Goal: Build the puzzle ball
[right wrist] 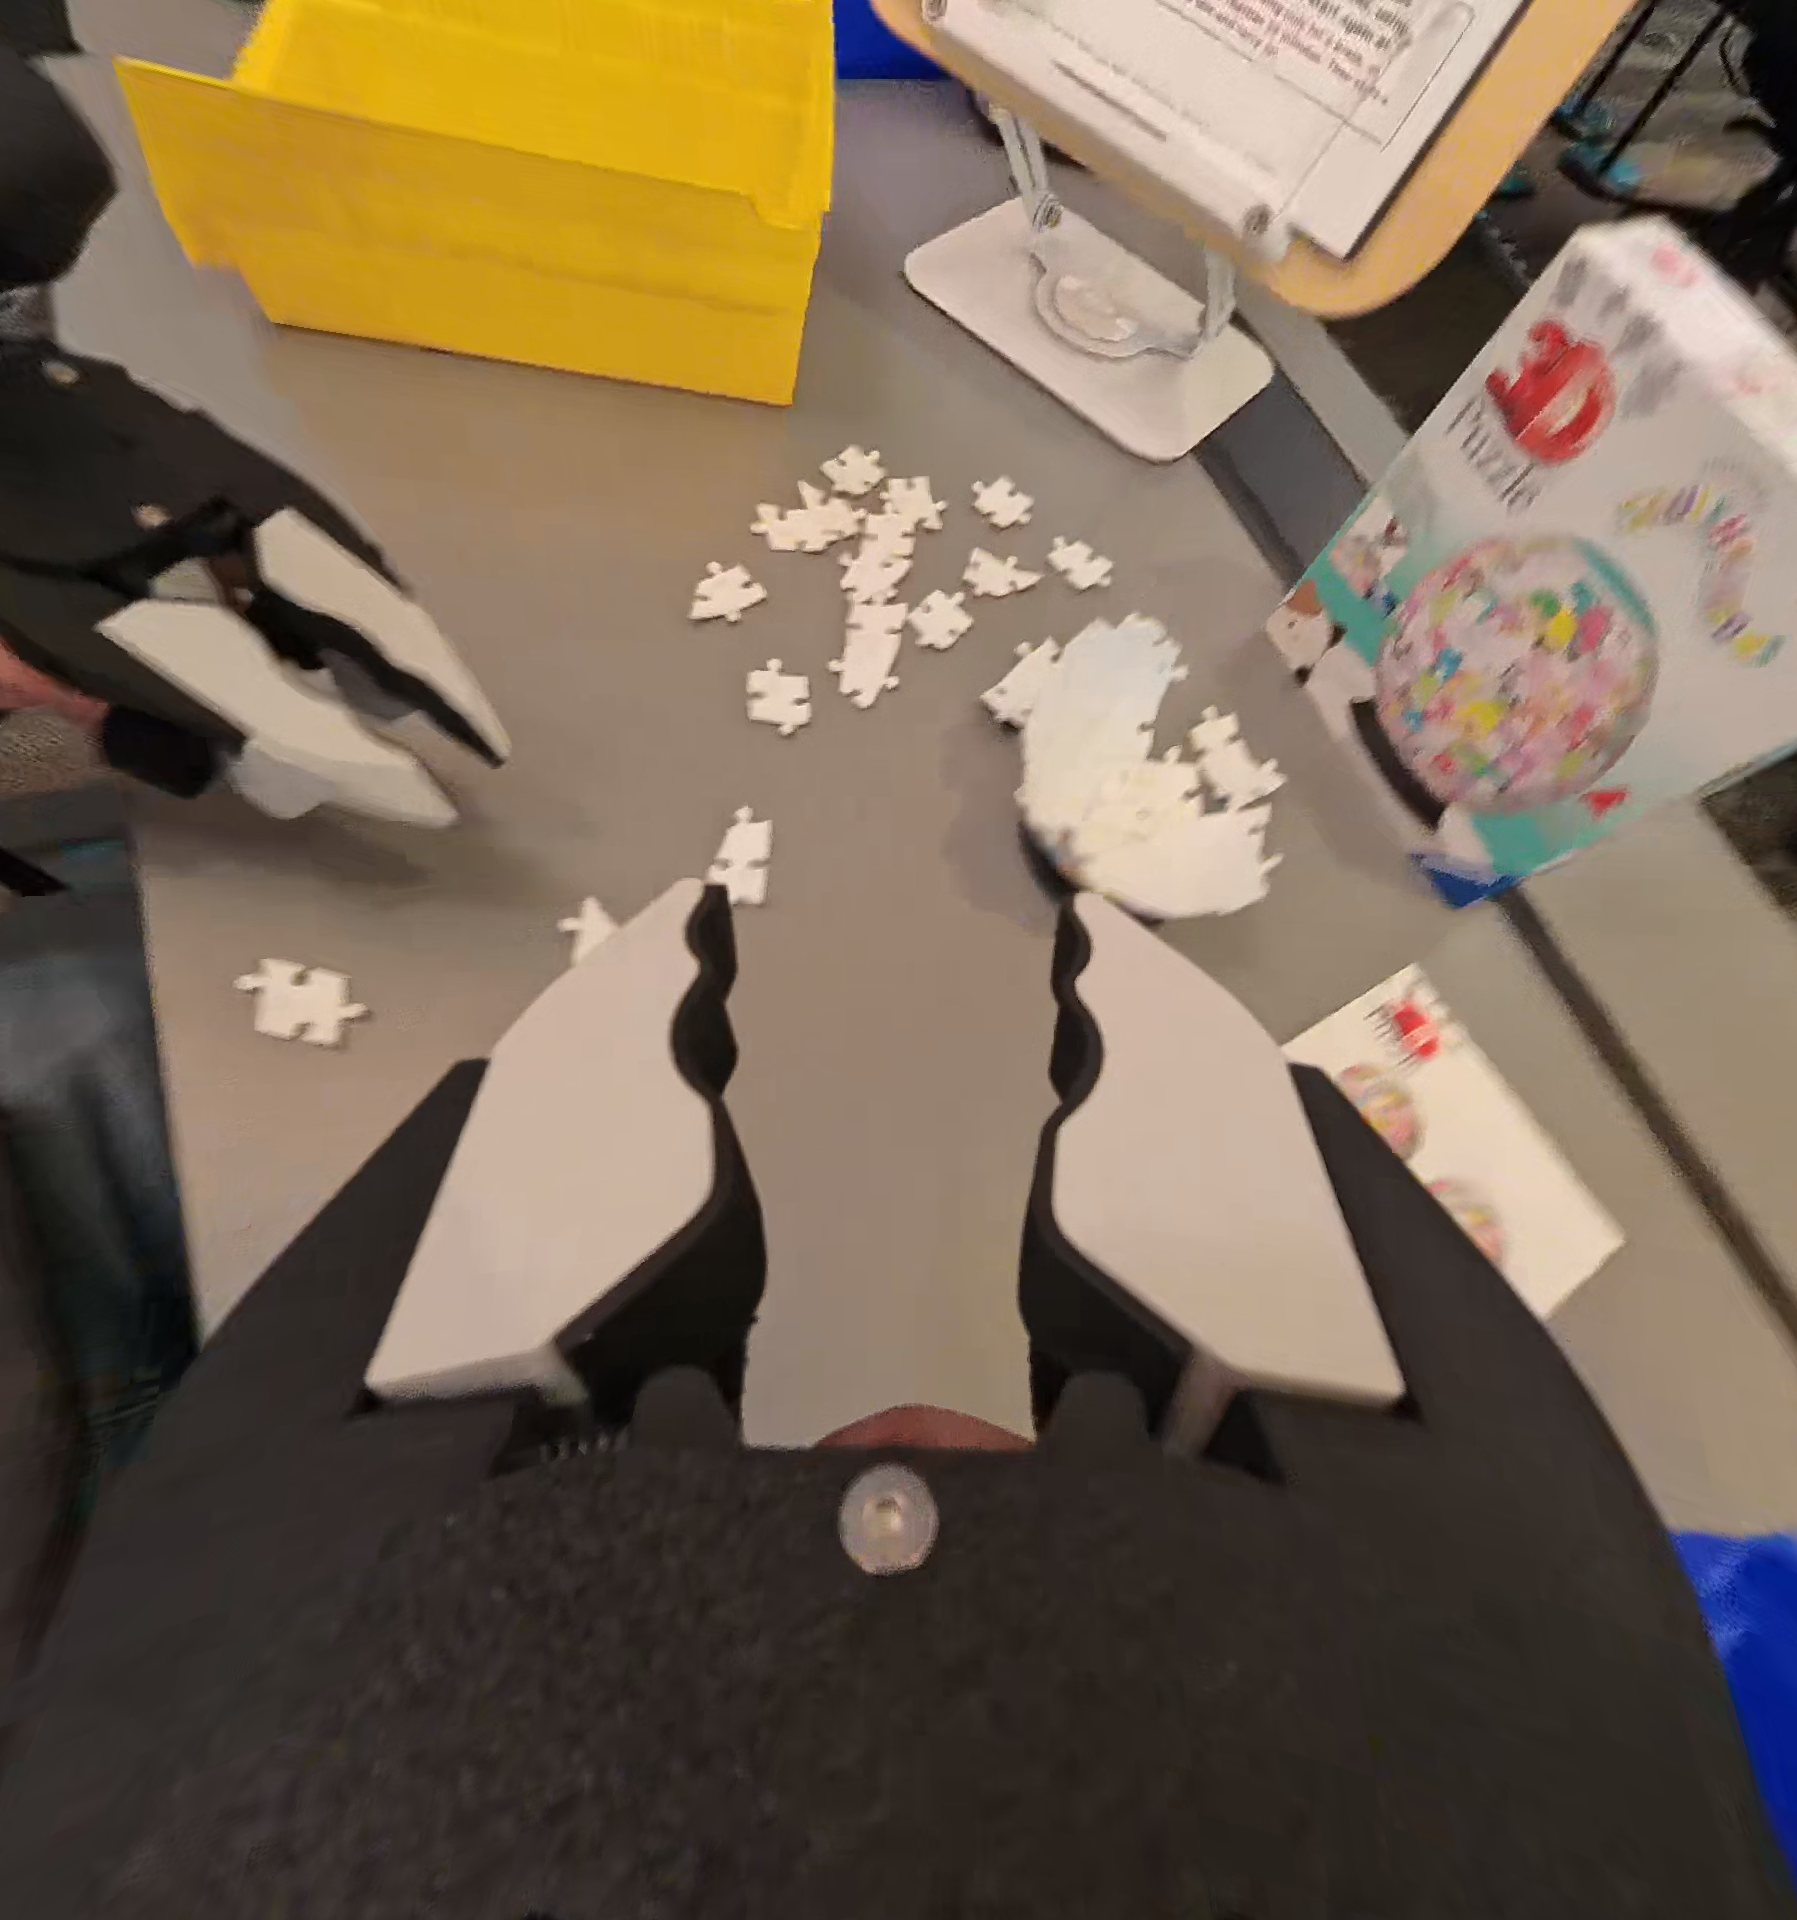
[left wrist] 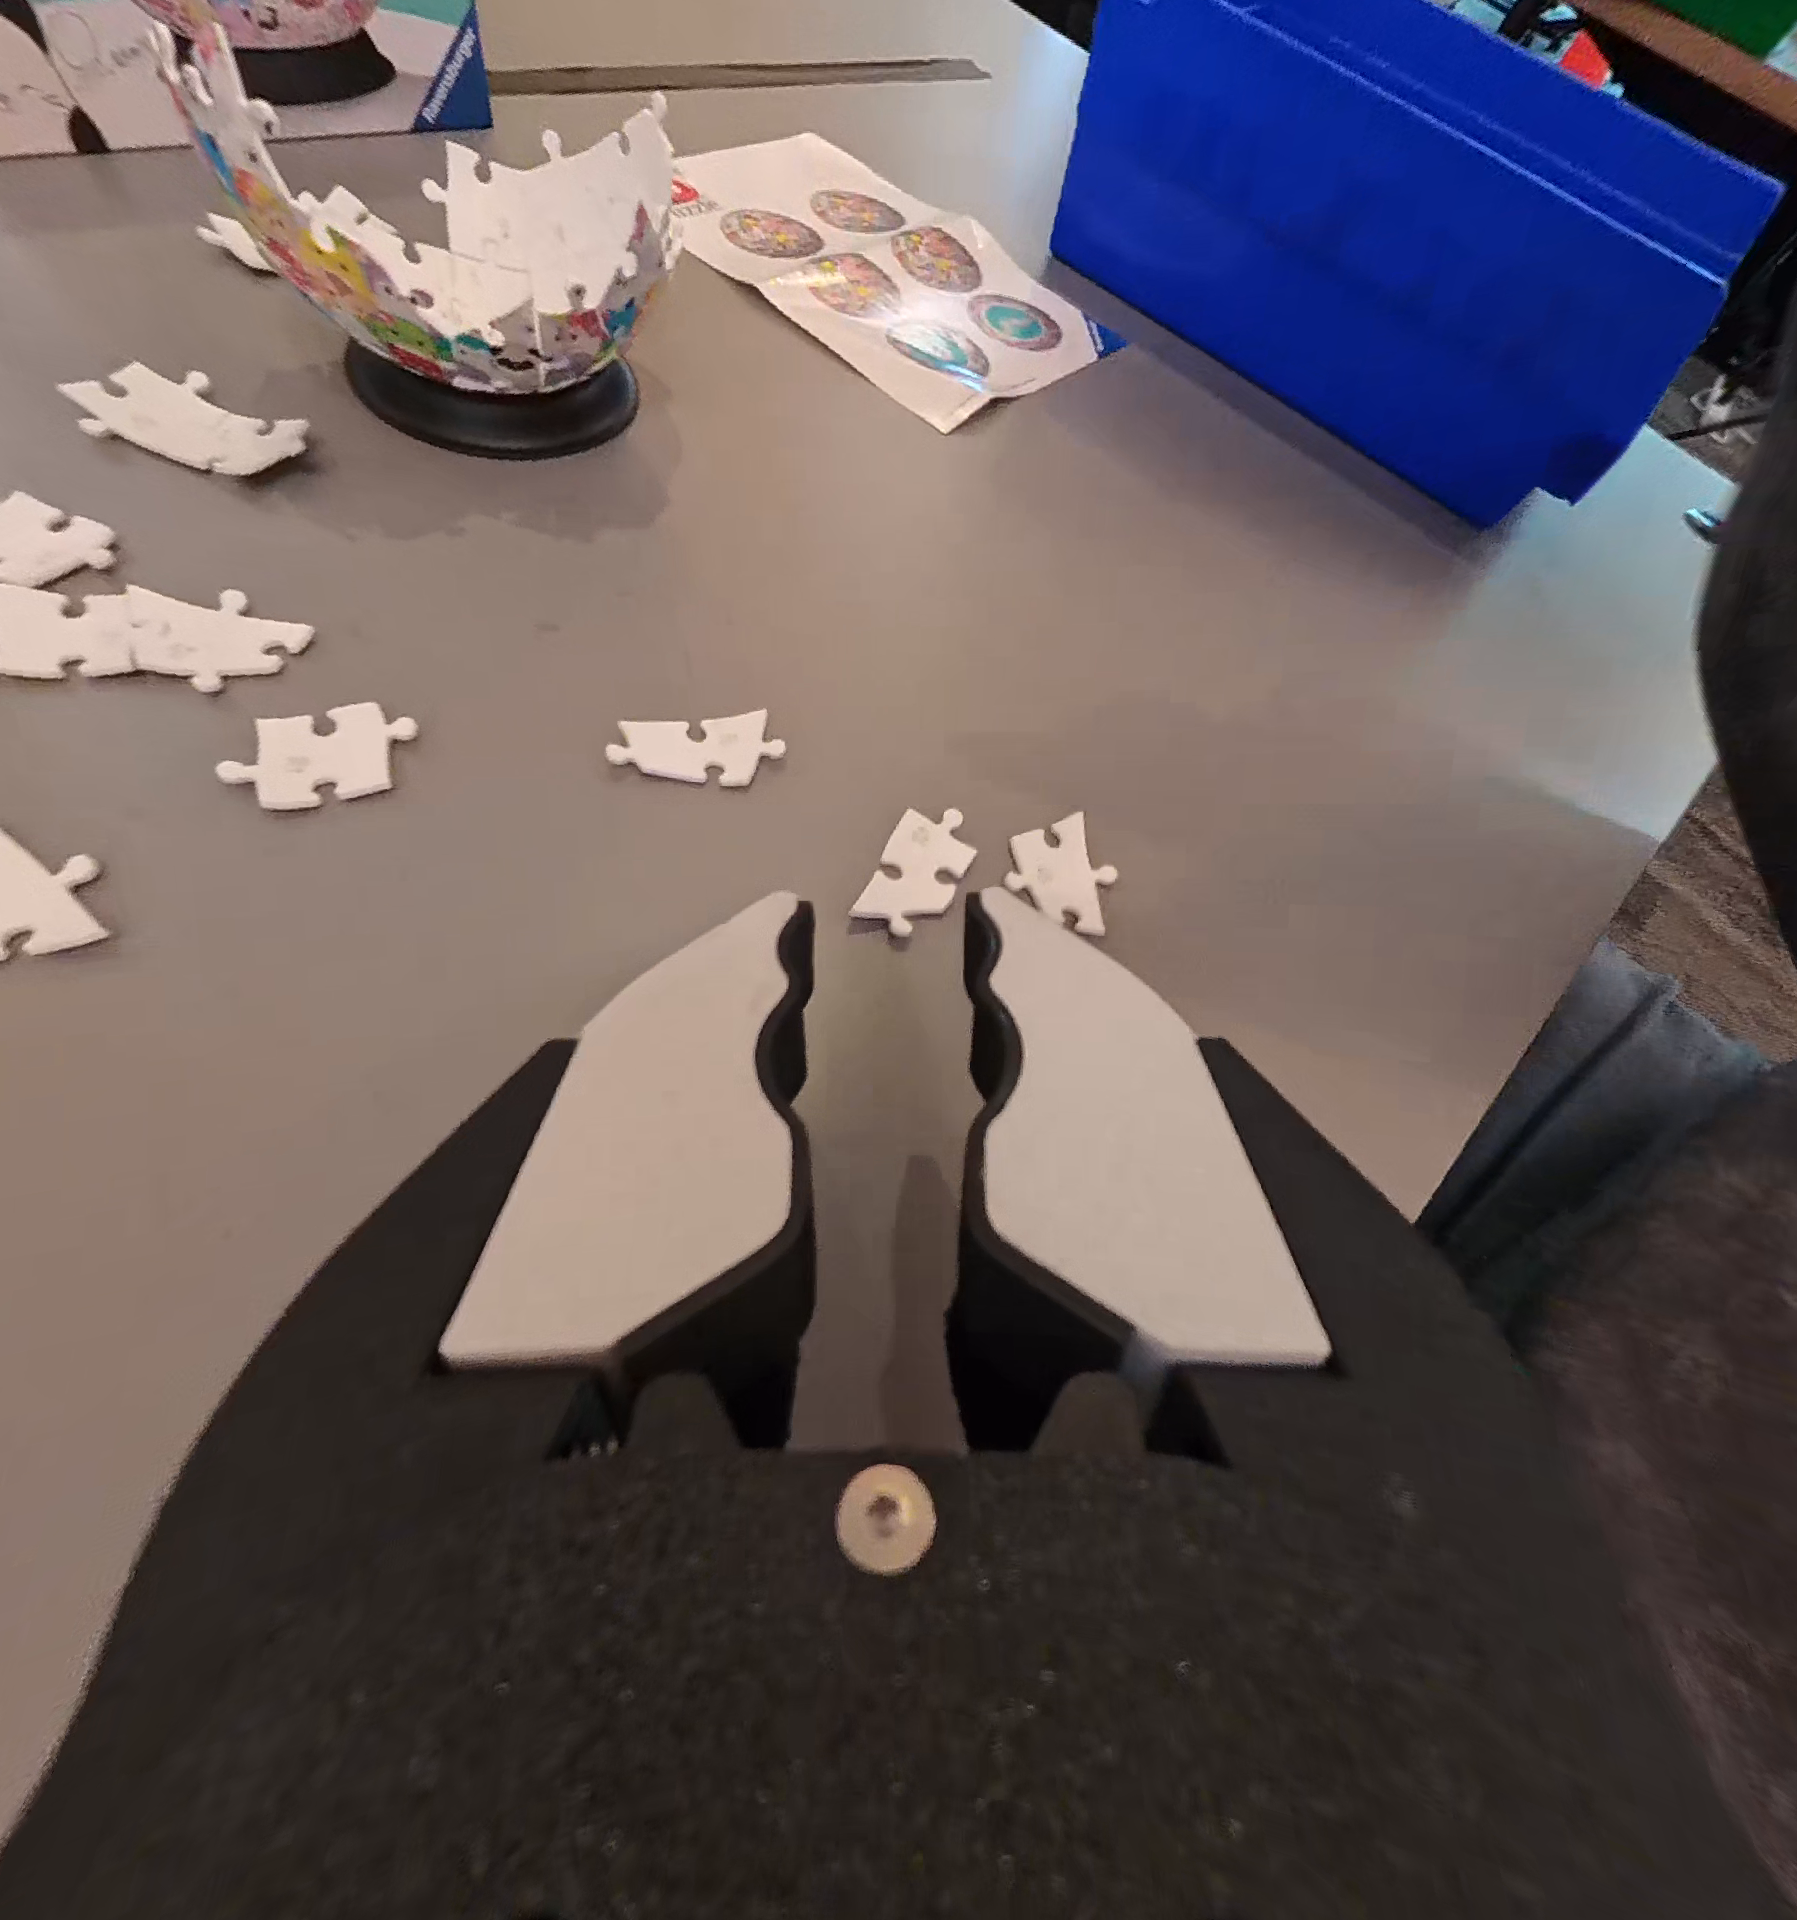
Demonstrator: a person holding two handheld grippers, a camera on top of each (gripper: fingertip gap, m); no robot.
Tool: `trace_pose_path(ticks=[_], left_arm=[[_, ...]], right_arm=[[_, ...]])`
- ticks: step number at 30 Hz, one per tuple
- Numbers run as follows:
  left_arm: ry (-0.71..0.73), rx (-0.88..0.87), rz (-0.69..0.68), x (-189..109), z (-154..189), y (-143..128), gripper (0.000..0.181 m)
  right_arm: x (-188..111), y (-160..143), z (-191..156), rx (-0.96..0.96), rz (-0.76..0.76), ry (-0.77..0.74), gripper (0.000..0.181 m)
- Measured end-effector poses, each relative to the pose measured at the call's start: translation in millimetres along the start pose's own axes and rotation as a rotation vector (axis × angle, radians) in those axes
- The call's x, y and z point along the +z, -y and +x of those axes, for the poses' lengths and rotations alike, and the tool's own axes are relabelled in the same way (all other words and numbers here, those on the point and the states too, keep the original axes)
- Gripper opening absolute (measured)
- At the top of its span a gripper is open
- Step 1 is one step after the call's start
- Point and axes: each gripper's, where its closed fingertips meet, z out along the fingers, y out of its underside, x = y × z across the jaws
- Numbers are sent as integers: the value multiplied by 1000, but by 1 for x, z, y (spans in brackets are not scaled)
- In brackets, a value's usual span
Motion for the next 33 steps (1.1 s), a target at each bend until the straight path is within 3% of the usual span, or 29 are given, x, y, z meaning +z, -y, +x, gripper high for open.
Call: trace_pose_path(ticks=[3,6,10,13,17,21,33], left_arm=[[-15,28,-13,5,7,1,27],[19,112,-31,10,9,0,29],[-25,119,-54,14,16,-5,32],[-66,78,-57,14,18,-7,34],[-72,88,-52,11,11,-4,34],[-86,50,-54,9,5,-5,34],[-109,29,-34,-1,7,-5,34]], right_arm=[[21,31,44,-85,-25,14,59],[55,36,87,-160,-137,31,60],[121,1,112,-256,-378,187,52],[165,-32,110,-280,-509,332,44],[203,-58,103,-377,-601,410,45],[224,-69,108,-496,-647,404,45],[234,-84,106,-496,-659,450,38]])
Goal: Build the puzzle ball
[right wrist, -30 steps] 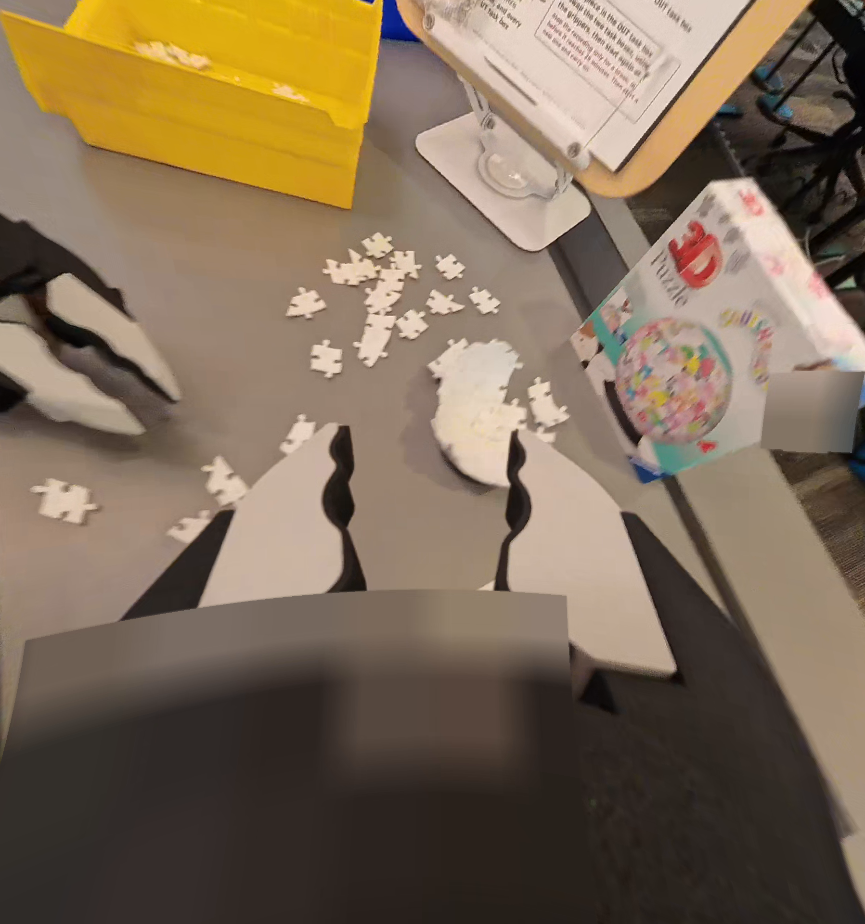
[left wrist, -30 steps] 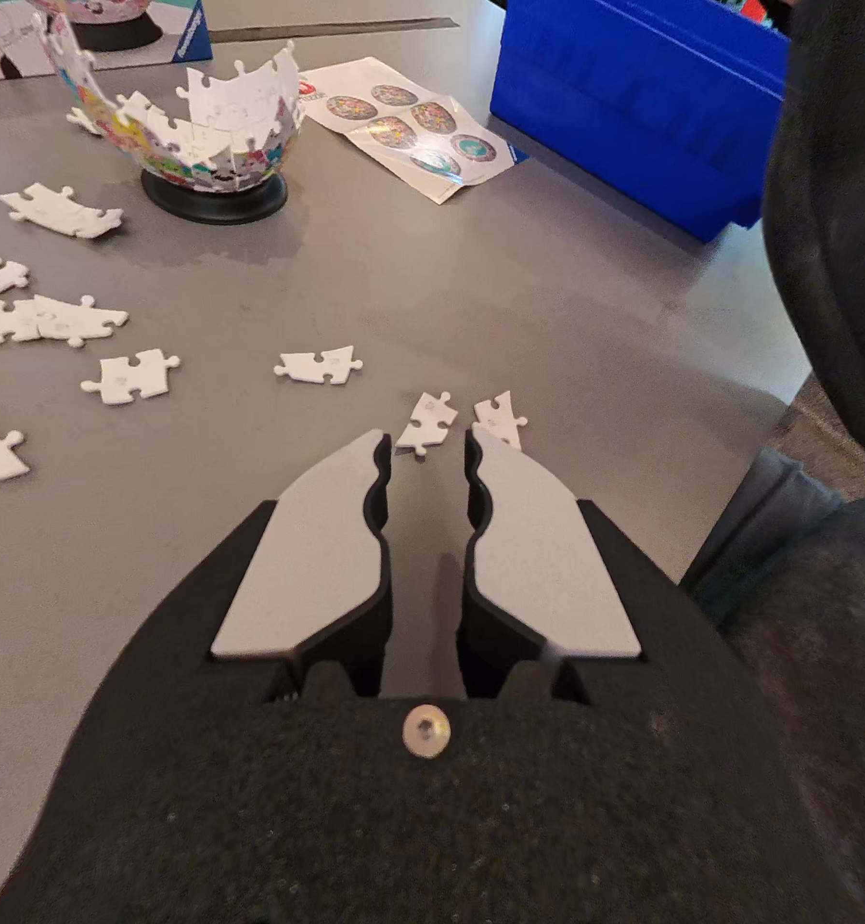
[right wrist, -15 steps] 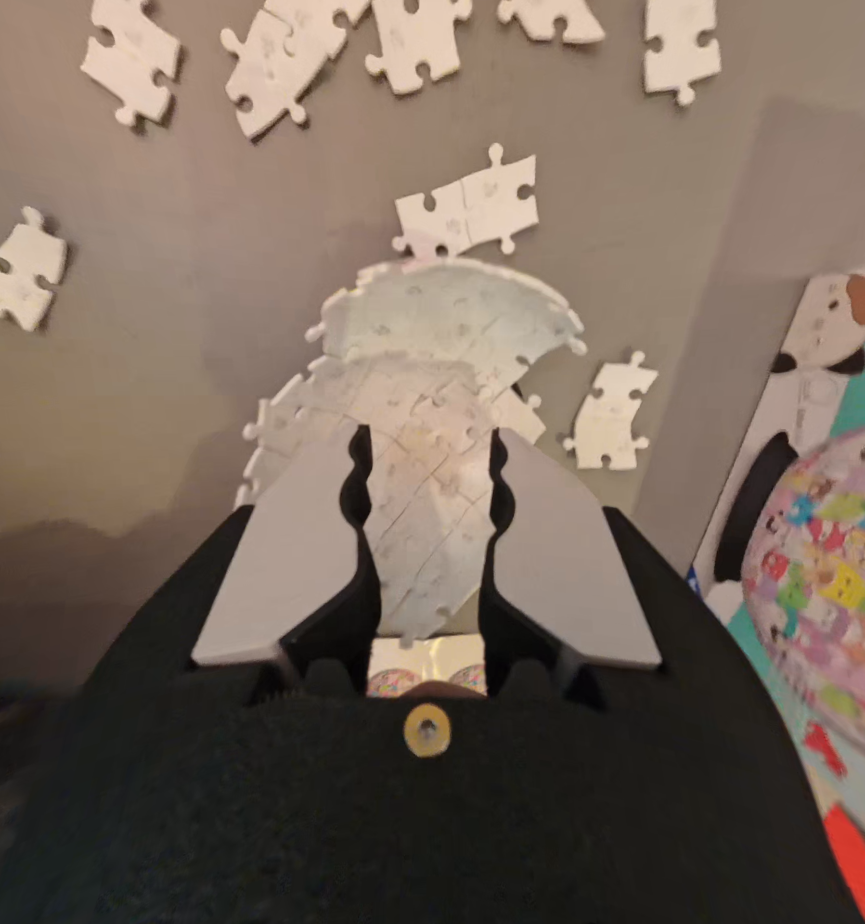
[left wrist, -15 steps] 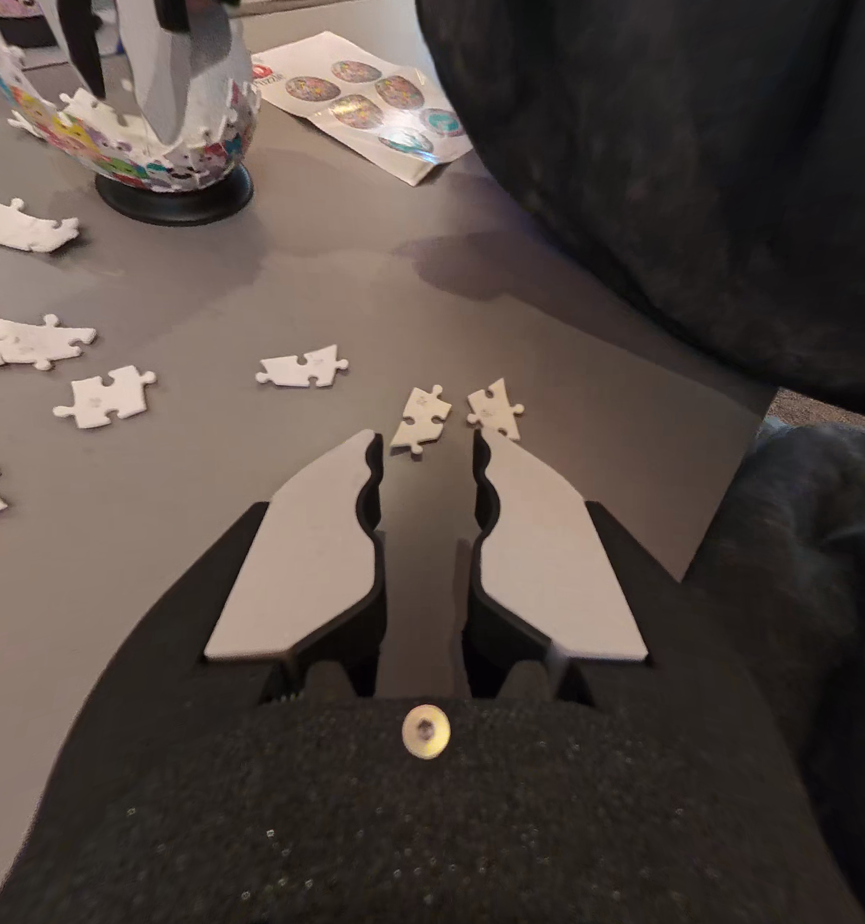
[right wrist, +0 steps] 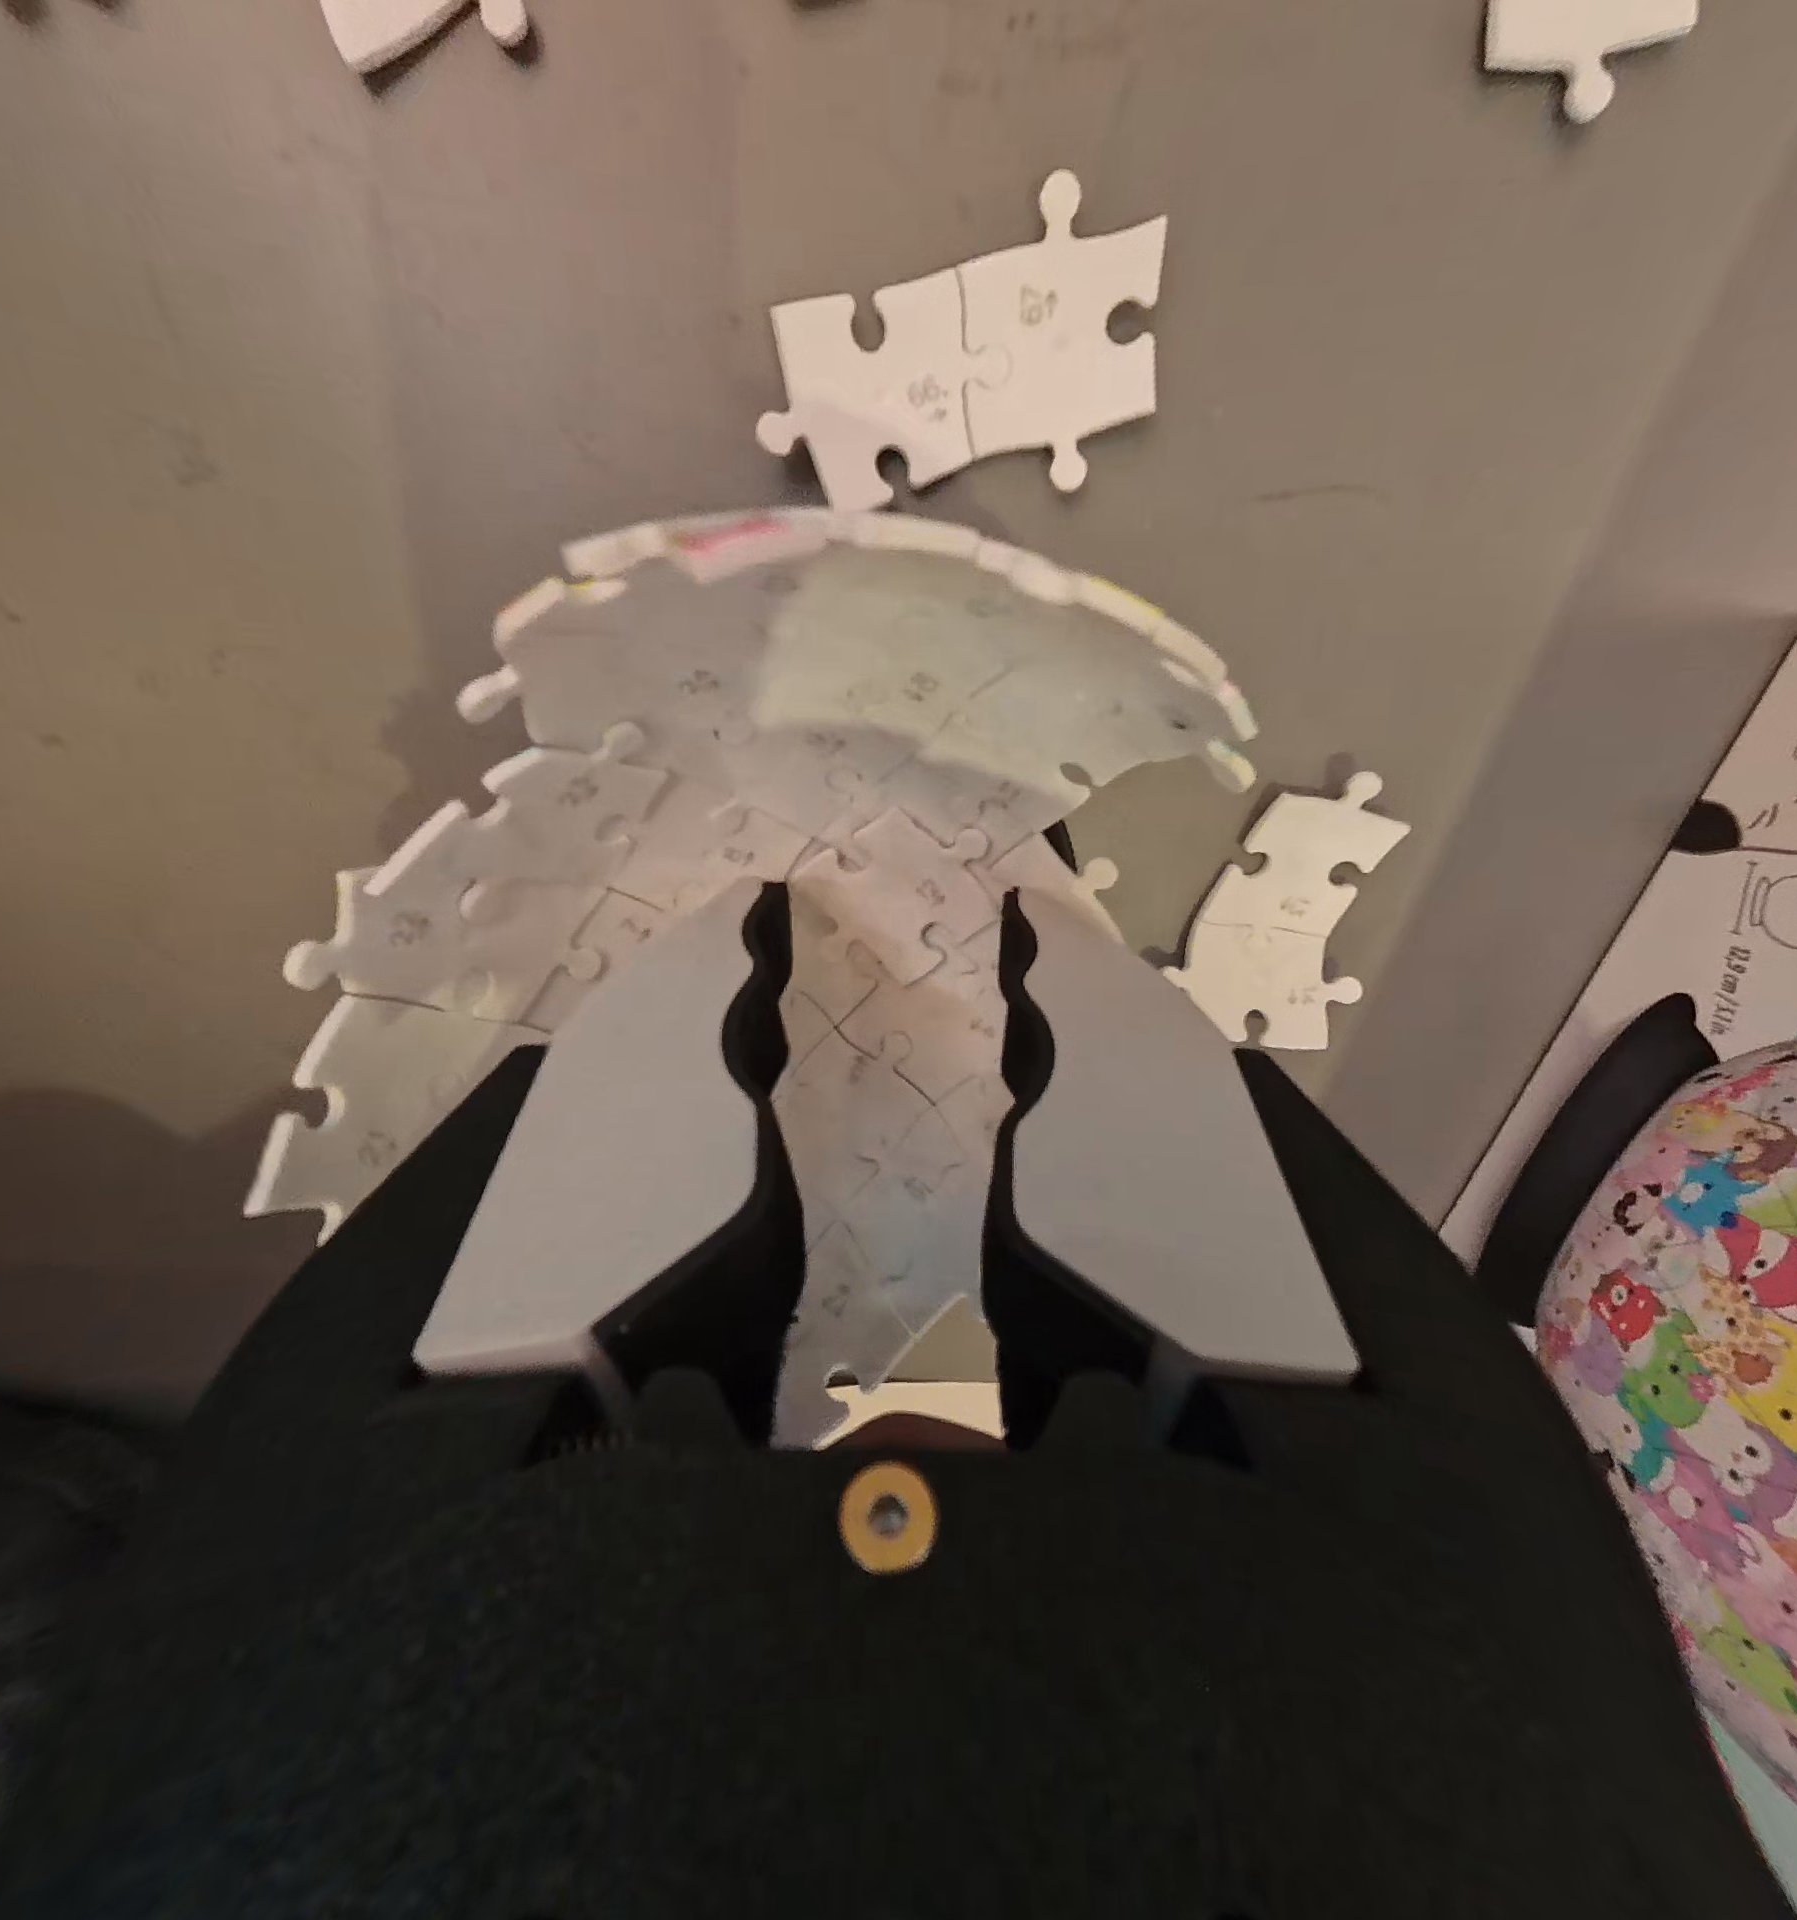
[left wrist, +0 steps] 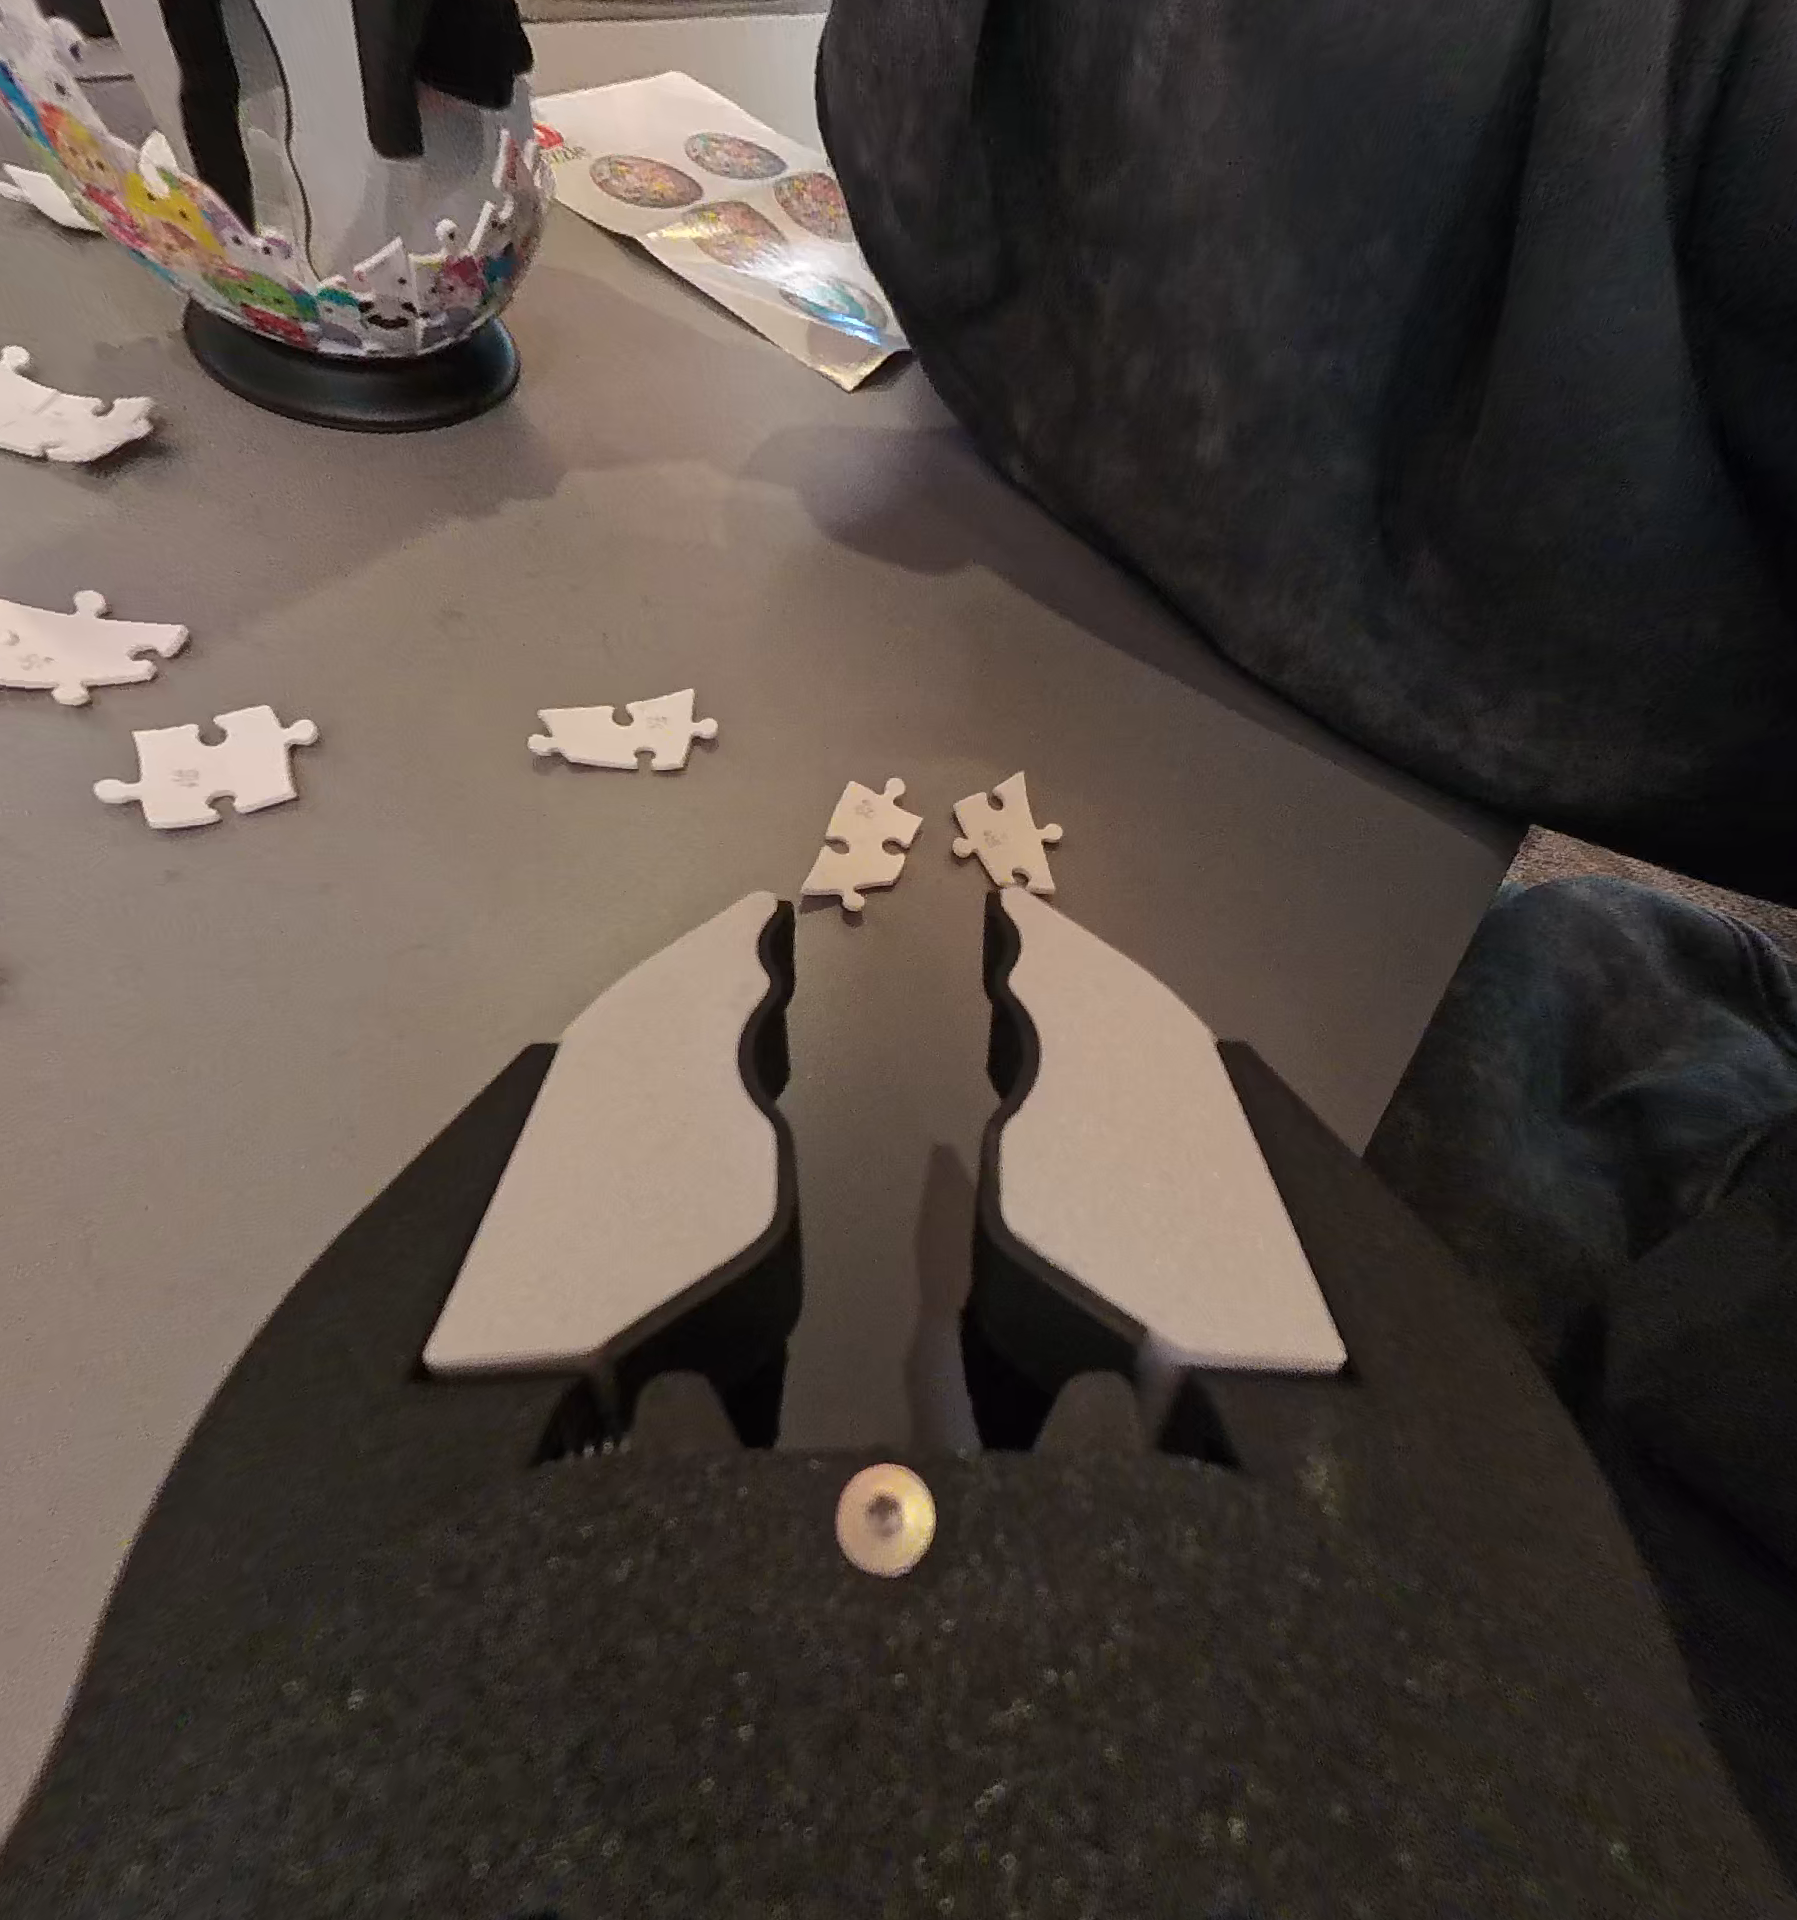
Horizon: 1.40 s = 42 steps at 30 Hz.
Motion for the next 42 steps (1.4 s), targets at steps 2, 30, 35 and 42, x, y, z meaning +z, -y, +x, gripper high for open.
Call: trace_pose_path(ticks=[2,30,35,42], left_arm=[[2,1,0,0,0,0,34],[-12,1,-16,1,3,-3,34],[-12,-3,-18,1,2,-3,34],[-17,0,-19,1,4,-3,34]], right_arm=[[1,-1,-1,-14,-15,-15,37],[0,-6,4,-52,-91,-143,38],[2,-8,-1,-73,-105,-142,21],[-2,-10,4,-34,-79,-157,40]])
